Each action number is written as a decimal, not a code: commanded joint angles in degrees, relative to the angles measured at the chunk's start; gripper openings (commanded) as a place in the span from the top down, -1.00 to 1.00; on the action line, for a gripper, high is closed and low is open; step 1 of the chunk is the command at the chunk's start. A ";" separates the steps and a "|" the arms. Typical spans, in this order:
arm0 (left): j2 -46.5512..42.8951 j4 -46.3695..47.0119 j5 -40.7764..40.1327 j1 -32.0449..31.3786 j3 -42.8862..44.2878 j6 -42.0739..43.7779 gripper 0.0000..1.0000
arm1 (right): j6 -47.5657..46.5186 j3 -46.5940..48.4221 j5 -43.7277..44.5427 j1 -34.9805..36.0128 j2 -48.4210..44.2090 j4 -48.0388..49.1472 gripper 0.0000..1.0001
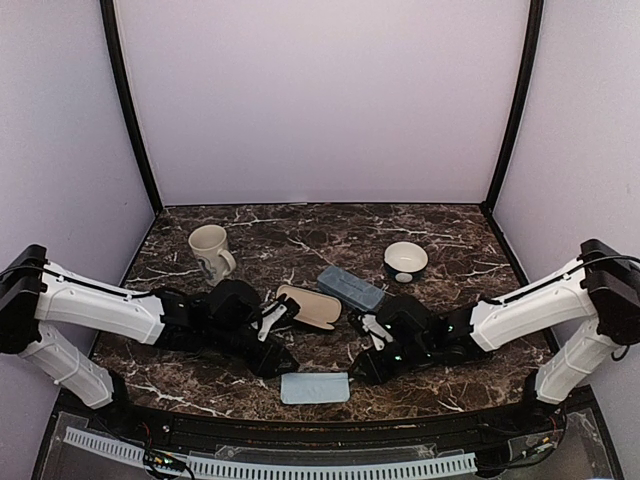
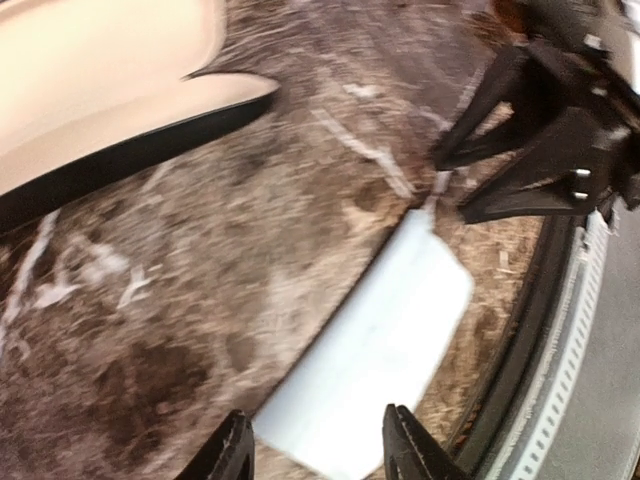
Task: Organize the sunglasses
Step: Smooth out the folded cleaning cloth at the center of the board, then adjust the opened sunglasses case at the center of the board.
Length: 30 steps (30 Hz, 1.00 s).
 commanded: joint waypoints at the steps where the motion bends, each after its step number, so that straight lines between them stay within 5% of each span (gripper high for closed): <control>1: -2.70 -2.28 -0.65 3.94 -1.55 -1.54 0.11 | -0.18 1.50 -2.52 -1.28 0.37 3.46 0.28; 9: -2.30 -2.31 2.56 11.95 -0.69 -1.32 0.11 | -1.23 2.54 -7.64 -3.27 2.72 4.54 0.28; 20: 0.56 0.06 15.08 12.14 -2.98 1.51 0.11 | -2.89 3.03 -11.53 -4.00 5.97 4.37 0.36; 30: 0.21 4.91 13.20 11.87 -6.59 0.18 0.11 | -2.83 2.90 -12.10 -4.15 6.90 5.62 0.41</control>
